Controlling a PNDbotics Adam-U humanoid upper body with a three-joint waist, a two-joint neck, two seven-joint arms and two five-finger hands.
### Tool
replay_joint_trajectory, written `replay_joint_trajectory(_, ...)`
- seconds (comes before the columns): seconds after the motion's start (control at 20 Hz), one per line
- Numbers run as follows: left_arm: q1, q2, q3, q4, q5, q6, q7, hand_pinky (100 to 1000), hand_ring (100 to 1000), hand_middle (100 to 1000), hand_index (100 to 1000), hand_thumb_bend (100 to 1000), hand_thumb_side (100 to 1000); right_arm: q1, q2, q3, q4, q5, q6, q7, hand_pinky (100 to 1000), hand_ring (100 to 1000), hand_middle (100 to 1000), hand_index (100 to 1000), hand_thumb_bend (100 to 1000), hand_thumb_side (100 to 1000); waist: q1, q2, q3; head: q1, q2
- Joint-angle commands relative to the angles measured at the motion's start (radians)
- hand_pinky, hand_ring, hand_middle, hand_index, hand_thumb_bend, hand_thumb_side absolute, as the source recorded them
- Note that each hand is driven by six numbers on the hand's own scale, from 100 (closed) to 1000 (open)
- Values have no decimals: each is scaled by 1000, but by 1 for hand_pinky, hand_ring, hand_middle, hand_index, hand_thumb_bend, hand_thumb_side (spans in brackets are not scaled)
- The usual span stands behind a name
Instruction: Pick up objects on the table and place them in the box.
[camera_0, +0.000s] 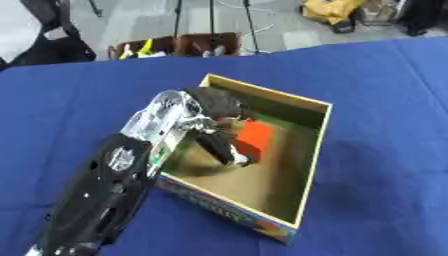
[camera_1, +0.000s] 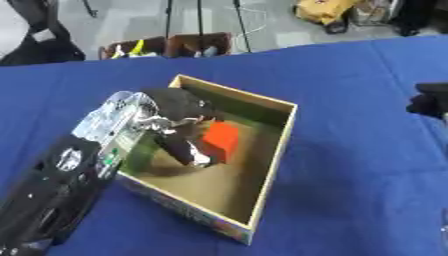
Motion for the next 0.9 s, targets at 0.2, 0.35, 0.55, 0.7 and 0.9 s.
replay_joint_trajectory(0.2, -38, 38, 87, -126, 48, -44, -50, 520, 741, 794, 960, 161, 944, -3, -5, -6, -20, -7, 2, -9, 719, 602, 557, 706, 503, 1000, -19, -42, 15, -19, 16)
replay_joint_trajectory(0.35, -49, 48, 164, -205, 97, 5, -1, 416, 655, 699, 886, 100, 928, 5, -4, -12, -19, -6, 4, -17, 719, 602, 557, 706, 504, 1000, -25, -54, 32, -39, 30)
replay_joint_trajectory(0.55, -13, 56, 274, -315, 164, 72, 67, 246, 533, 559, 785, 100, 904, 9, -2, -16, -19, -6, 5, -24, 718, 602, 557, 706, 506, 1000, -32, -64, 48, -55, 42)
replay_joint_trajectory(0.7, 43, 51, 344, -393, 213, 121, 115, 186, 481, 494, 722, 100, 878, 10, -1, -20, -20, -5, 6, -29, 717, 601, 557, 705, 507, 1000, -38, -66, 58, -65, 44)
replay_joint_trajectory(0.9, 132, 34, 372, -503, 280, 188, 183, 162, 453, 447, 664, 100, 843, 7, 3, -24, -23, -6, 6, -37, 716, 600, 556, 704, 509, 1000, -50, -65, 72, -75, 44)
